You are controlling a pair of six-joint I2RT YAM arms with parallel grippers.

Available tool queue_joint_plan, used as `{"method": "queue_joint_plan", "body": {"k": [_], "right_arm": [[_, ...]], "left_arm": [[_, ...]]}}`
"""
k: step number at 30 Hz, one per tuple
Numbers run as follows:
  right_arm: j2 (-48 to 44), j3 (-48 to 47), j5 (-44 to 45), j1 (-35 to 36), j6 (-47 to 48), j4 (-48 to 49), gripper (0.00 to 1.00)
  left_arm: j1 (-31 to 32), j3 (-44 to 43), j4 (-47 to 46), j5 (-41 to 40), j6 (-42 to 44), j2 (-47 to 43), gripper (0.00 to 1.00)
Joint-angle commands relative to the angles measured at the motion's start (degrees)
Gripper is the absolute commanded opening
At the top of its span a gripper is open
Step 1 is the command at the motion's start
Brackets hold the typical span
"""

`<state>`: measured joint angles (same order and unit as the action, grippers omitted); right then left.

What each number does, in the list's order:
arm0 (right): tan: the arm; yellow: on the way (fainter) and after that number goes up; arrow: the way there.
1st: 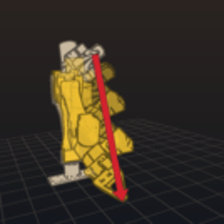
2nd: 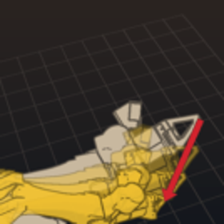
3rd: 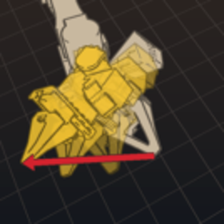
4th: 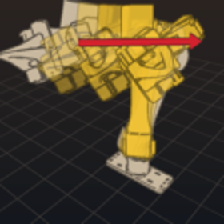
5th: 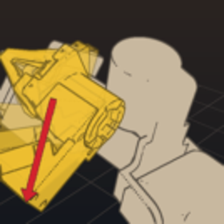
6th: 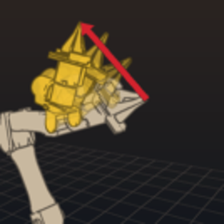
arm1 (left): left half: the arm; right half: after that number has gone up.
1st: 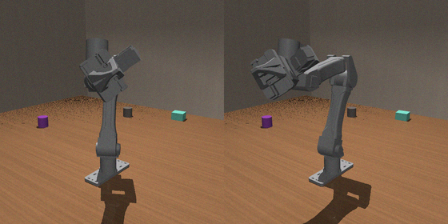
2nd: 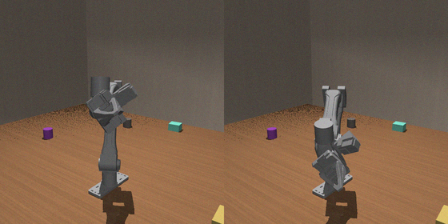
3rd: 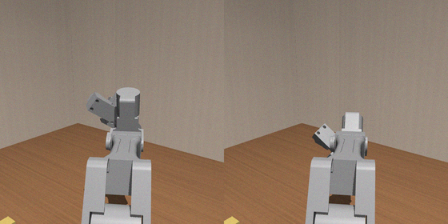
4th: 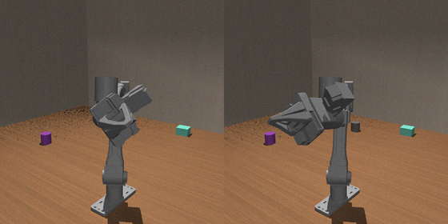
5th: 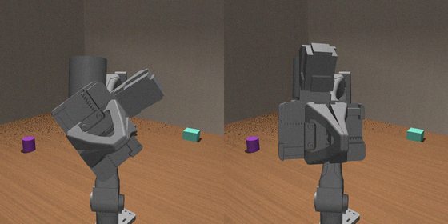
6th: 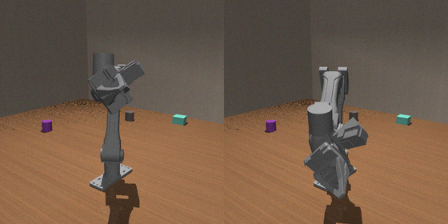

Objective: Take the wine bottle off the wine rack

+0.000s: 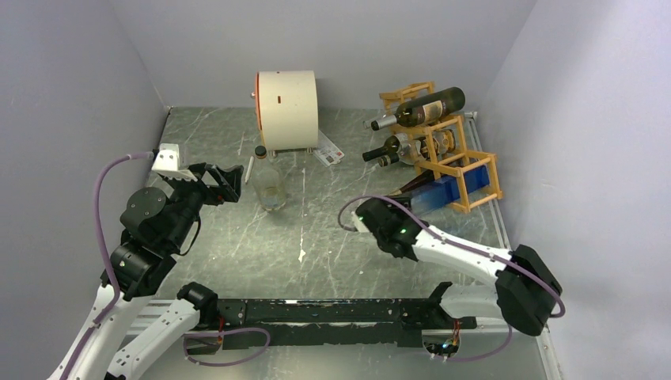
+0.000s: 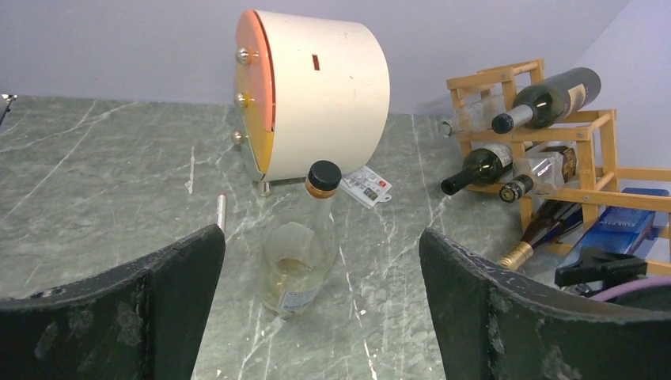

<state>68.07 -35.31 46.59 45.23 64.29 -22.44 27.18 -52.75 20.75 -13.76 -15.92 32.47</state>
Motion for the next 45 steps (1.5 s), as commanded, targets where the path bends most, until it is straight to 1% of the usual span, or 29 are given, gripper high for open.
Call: {"method": "queue_joint_plan", "body": {"k": [1,5,8,9,16,23,32,36,38,45], "right_arm": [[4.87,-3.34,-1.39,7.84,-15.94,-10.31,0.25],[6.48,-7.36,0.18,14.29,-23.39,-14.03,0.13],[6.58,-9.38,1.31,17.12,-28.08,-16.59,0.02],[6.74,-9.87,1.98,17.83,-29.06,-17.38,0.0],[8.1,-15.13,4.82,25.08,-38.08,-25.7,0.0],[7.75,-20.56,3.58,31.88,-48.3,-35.49,0.0],[6.67,-25.11,1.88,41.14,-59.24,-44.75,0.0],[6.0,-26.14,1.24,44.15,-61.1,-45.95,0.0],[5.7,-27.49,0.12,44.97,-60.31,-45.07,0.0],[2.2,-32.22,-2.73,46.11,-55.26,-37.13,0.0]], "left_arm": [[-0.37,0.07,-1.06,0.5,-0.3,0.18,0.96],[-0.39,-0.21,-0.81,0.52,-0.49,0.49,0.96],[-0.37,-0.16,-0.87,0.8,-1.02,0.64,0.96],[-0.37,-0.08,-0.93,0.96,-1.2,0.74,0.96],[-0.4,0.08,-1.23,1.71,-2.38,1.45,0.96],[-0.42,0.1,-1.07,1.8,-2.92,1.7,0.96],[-0.38,0.0,-1.07,2.45,-3.96,2.37,0.96],[-0.37,-0.24,-0.98,2.82,-4.35,2.81,0.96],[-0.39,-0.38,-0.89,3.16,-4.51,3.22,0.96],[-0.37,-1.31,-0.17,2.37,-4.56,3.77,0.96]]}}
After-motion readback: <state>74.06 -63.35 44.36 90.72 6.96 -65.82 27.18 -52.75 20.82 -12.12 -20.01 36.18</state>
